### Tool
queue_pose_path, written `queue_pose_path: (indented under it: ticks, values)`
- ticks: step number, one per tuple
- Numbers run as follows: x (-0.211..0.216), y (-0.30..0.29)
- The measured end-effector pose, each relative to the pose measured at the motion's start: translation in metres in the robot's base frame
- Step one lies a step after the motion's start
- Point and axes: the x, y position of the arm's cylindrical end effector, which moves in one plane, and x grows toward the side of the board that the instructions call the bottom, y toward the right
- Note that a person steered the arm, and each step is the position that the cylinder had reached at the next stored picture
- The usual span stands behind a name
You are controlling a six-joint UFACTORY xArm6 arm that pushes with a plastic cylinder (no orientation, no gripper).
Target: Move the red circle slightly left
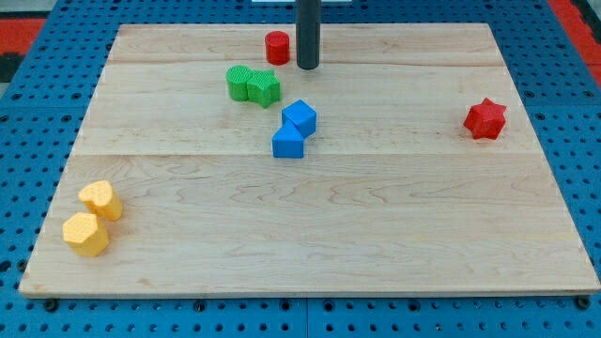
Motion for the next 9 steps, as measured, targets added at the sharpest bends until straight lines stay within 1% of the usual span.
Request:
queue_pose_path:
  ticks: [2,5,6,7,8,9]
  values:
    - [0.0,0.025]
    - [0.002,0.091]
    - [-0.014,0.099]
    - [-0.034,0.089]
    - [-0.034,0.017]
    - [-0.026,-0.081]
